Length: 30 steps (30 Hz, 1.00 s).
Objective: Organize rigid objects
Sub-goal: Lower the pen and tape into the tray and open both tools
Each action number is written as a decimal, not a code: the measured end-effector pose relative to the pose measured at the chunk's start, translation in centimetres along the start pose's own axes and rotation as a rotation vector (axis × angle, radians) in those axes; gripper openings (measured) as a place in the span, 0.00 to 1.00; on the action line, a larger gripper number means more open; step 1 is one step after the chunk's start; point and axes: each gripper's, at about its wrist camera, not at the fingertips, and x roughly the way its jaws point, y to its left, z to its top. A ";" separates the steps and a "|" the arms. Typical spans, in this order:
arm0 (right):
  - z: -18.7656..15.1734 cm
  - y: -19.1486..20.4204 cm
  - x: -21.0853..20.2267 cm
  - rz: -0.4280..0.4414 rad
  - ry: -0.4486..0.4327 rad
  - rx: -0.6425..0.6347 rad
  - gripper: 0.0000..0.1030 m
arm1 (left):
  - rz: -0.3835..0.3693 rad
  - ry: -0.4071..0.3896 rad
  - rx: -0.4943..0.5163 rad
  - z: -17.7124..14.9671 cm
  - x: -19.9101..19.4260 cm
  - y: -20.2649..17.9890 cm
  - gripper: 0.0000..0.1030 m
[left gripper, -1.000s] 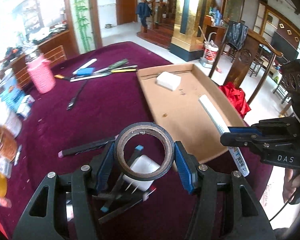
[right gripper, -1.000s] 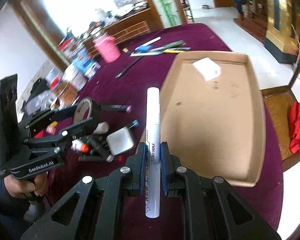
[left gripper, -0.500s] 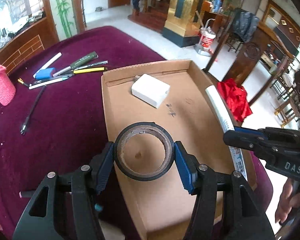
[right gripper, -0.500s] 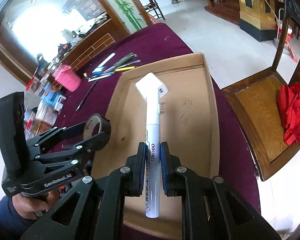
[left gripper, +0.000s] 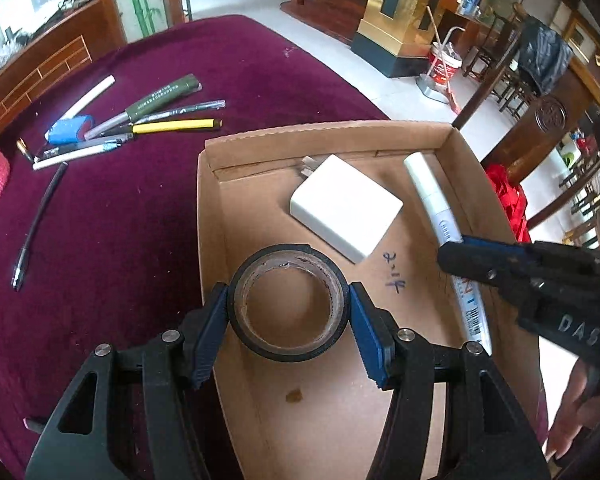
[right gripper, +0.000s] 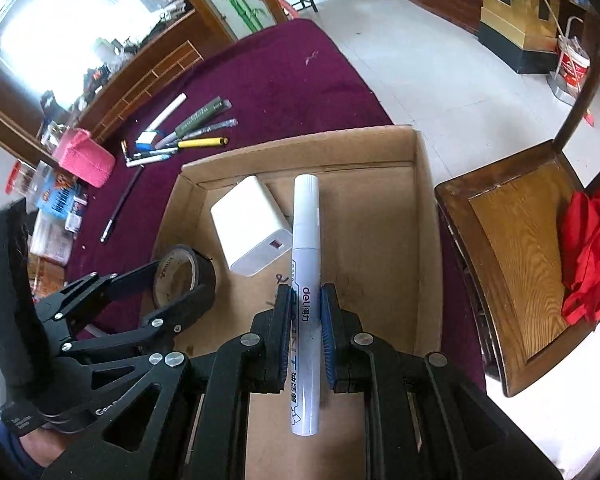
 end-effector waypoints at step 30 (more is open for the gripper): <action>0.9 0.8 0.9 -0.069 0.034 -0.057 0.21 | -0.011 -0.020 0.035 0.5 0.3 -1.0 0.63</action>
